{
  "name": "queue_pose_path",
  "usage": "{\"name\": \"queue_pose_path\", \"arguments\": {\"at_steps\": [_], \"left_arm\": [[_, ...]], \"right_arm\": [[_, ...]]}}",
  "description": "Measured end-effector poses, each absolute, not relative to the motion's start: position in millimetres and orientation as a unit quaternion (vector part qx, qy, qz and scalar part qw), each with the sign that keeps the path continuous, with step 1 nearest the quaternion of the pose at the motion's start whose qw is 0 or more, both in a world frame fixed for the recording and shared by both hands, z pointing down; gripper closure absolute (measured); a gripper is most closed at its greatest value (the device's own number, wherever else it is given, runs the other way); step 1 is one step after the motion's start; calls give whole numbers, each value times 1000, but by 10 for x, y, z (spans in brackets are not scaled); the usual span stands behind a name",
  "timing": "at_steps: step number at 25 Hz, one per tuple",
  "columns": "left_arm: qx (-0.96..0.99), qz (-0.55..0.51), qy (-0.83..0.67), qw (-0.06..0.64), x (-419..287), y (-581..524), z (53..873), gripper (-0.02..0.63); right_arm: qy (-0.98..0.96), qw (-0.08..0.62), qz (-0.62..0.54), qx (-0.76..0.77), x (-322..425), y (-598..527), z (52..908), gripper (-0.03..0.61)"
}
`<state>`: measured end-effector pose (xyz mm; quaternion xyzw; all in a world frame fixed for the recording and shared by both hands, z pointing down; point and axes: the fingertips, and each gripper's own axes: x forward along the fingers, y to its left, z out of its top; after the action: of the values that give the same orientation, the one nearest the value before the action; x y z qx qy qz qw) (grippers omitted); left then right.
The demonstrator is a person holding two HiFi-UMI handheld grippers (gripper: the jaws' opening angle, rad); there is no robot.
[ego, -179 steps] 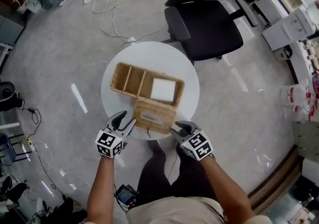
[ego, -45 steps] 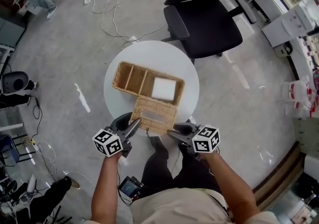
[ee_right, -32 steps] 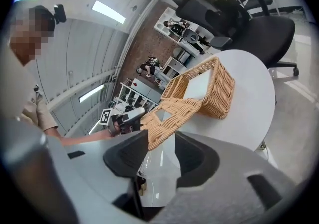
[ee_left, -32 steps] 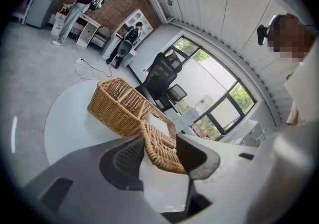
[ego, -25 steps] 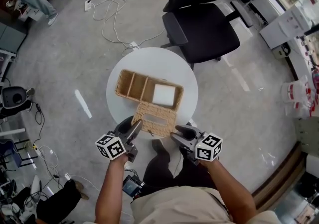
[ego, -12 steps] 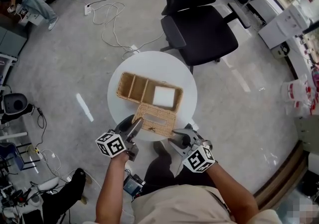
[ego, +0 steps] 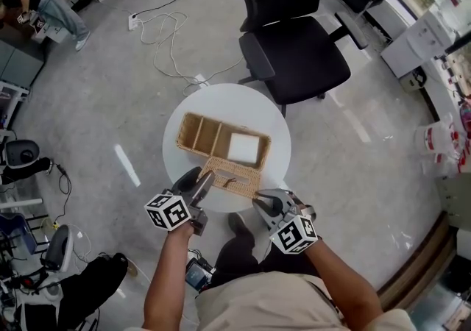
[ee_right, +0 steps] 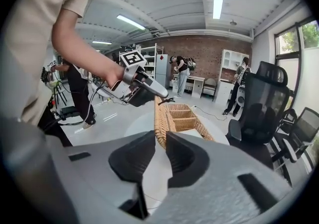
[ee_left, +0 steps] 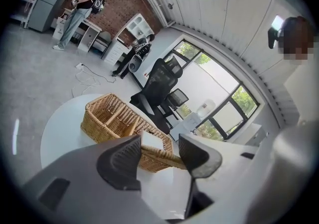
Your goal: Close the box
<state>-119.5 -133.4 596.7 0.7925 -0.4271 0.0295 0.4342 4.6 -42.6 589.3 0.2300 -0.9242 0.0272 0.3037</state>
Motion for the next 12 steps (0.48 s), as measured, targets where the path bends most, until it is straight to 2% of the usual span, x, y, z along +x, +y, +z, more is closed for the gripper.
{"name": "queue_pose_path", "arguments": {"at_steps": [7, 12], "left_arm": [[818, 41, -434, 376, -1200, -1487, 5665, 413], [822, 32, -440, 360, -1260, -1570, 5528, 425]], "right_arm": [[-919, 288, 33, 266, 191, -745, 5746, 538], [-912, 281, 56, 292, 289, -999, 5708, 545]]}}
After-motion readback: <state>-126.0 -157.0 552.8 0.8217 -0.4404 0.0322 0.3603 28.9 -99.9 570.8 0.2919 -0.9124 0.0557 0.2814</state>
